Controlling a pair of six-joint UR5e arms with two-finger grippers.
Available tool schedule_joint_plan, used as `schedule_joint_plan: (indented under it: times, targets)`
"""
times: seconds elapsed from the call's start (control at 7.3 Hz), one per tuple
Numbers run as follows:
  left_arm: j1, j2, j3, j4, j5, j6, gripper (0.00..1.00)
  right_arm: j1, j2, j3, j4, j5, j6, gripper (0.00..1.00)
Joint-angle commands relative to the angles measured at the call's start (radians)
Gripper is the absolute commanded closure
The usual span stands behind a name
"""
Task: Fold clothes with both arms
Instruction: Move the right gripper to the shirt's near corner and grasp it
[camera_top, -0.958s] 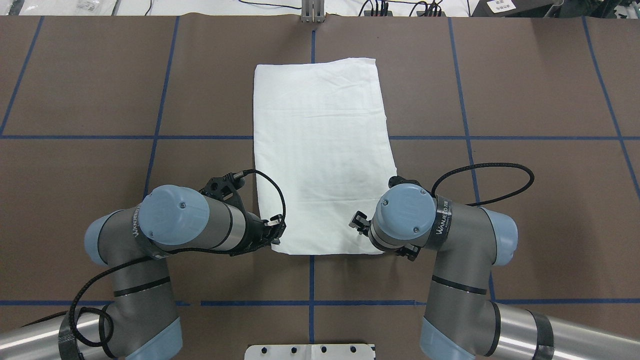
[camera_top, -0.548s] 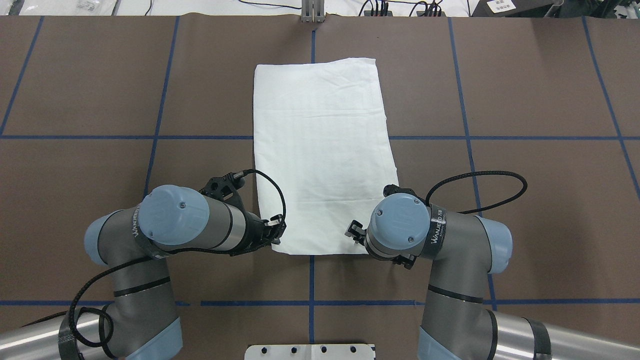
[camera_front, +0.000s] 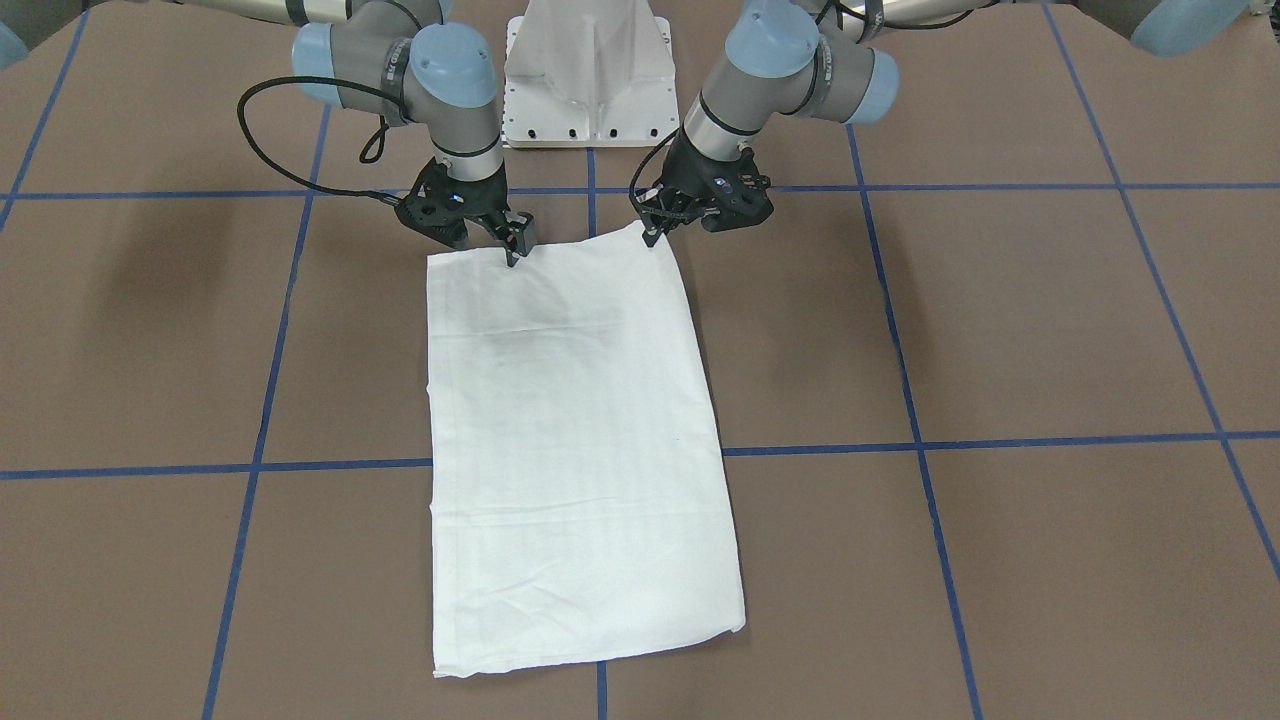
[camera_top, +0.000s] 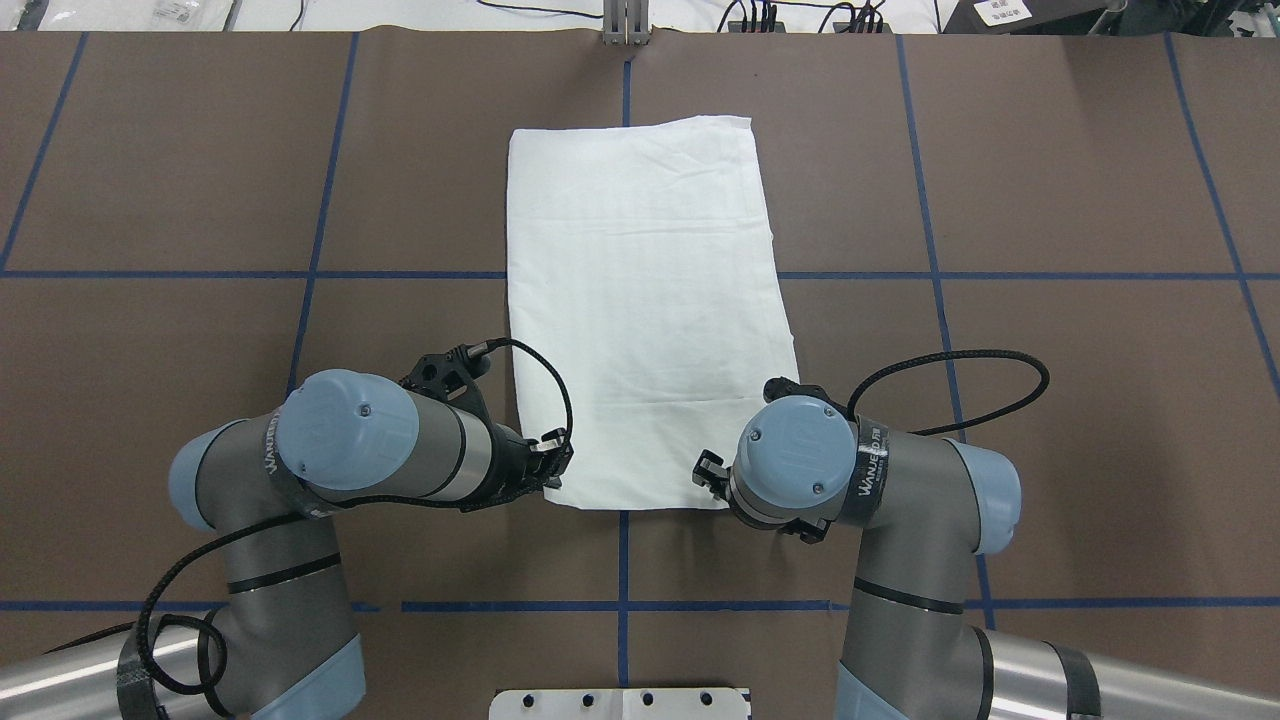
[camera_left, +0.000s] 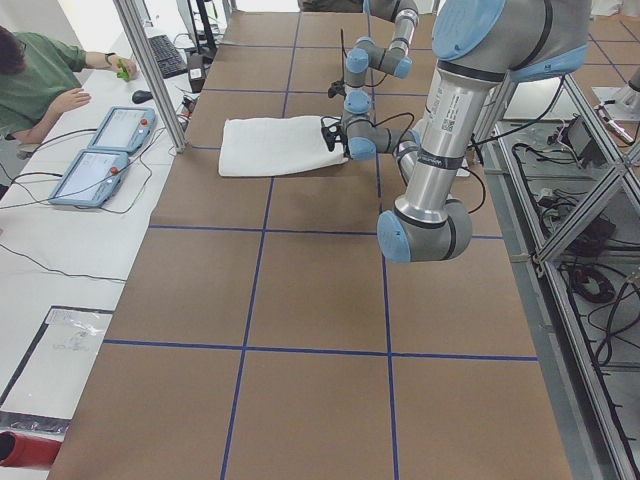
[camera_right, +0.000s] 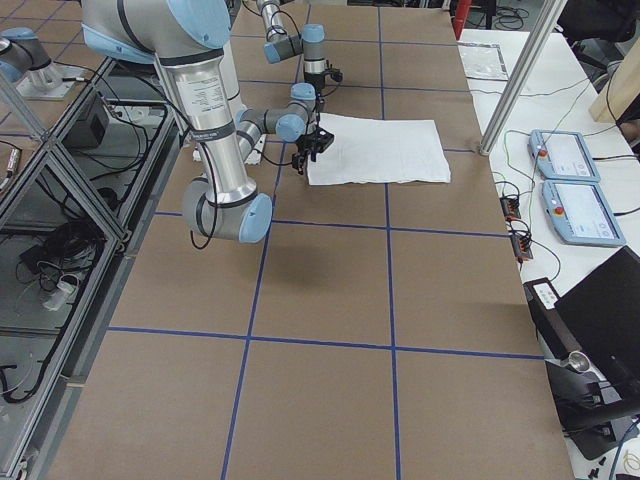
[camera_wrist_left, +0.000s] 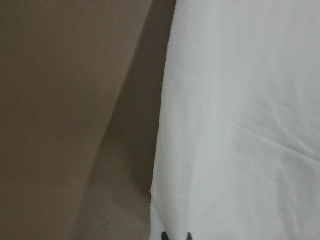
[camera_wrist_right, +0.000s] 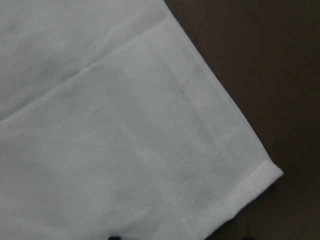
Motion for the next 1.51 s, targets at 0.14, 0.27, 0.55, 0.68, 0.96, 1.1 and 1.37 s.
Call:
schedule_joint_plan:
  times: [0.14,0.27,0.55,0.68,0.96,1.1,1.37]
  targets:
    - [0.002,-0.002,0.000,0.000,0.000,0.000,1.00,0.001,0.000,-0.002,0.000,0.000,-0.002,0.41]
    - [0.002,-0.002,0.000,0.000,0.000,0.000,1.00,0.001,0.000,0.000,0.000,0.000,-0.002,0.51]
    - [0.002,-0.002,0.000,0.000,0.000,0.000,1.00,0.001,0.003,0.000,0.000,0.002,-0.002,0.75]
    - [0.002,-0.002,0.000,0.000,0.000,0.000,1.00,0.004,0.006,0.001,-0.002,0.002,-0.002,0.80]
    - [0.002,-0.002,0.001,0.000,0.000,0.000,1.00,0.006,0.012,0.001,-0.005,0.002,-0.002,0.91]
    - [0.002,-0.002,0.000,0.000,0.000,0.000,1.00,0.010,0.020,0.003,-0.006,0.002,-0.002,1.00]
    - [0.000,0.001,-0.008,0.002,-0.002,0.000,1.00,0.018,0.024,0.036,-0.006,0.006,-0.003,1.00]
